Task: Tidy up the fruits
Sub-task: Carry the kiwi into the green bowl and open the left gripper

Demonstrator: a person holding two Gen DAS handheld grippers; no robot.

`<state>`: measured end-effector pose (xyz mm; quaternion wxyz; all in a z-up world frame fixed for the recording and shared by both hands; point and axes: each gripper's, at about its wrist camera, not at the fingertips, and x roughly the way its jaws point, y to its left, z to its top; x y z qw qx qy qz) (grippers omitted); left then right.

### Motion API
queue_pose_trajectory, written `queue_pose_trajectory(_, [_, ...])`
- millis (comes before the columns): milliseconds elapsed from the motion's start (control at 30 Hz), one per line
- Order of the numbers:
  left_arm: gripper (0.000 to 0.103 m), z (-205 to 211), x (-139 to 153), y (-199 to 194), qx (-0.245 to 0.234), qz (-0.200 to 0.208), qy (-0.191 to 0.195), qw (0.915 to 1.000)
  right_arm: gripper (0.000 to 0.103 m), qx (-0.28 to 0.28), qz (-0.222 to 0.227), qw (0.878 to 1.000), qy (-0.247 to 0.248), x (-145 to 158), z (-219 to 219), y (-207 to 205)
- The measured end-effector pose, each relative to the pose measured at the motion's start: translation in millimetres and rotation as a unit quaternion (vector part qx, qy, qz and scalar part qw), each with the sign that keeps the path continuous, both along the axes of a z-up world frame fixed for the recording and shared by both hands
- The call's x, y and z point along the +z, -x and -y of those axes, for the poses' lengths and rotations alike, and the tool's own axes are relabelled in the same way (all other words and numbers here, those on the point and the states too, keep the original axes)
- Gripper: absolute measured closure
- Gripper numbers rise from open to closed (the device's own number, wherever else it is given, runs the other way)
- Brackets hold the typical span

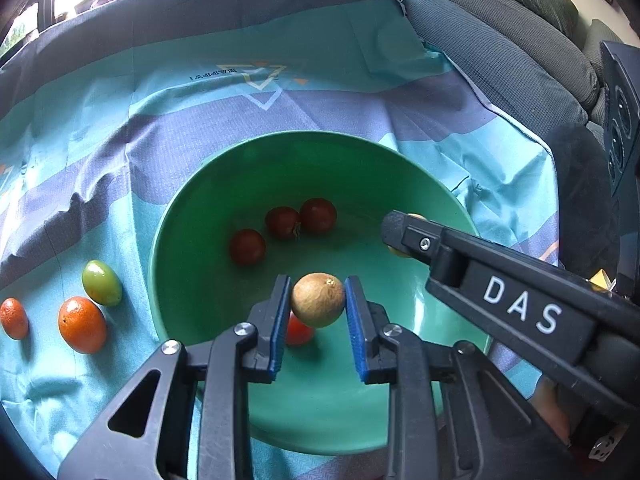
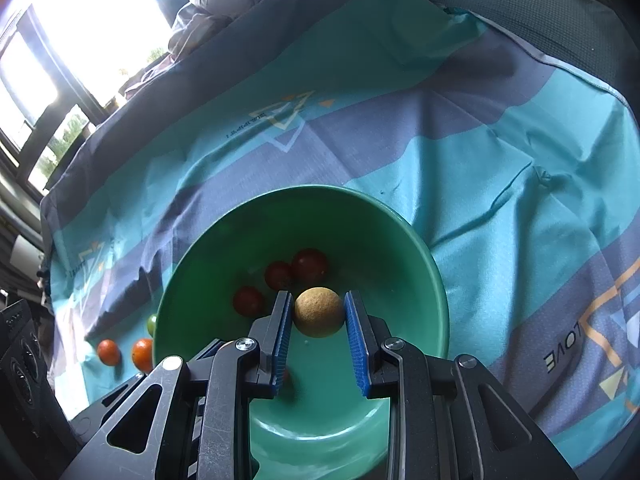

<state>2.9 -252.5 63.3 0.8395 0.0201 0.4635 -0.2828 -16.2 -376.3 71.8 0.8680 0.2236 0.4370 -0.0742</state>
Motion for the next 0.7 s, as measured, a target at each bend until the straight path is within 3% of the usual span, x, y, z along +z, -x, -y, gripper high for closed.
queue_pose_trajectory(700, [0.076, 0.0, -2.9, -2.7, 0.003, -0.006, 0.005, 1.0, 0.074, 0.0, -0.01, 1.0, 0.012, -2.9, -1.4, -2.9])
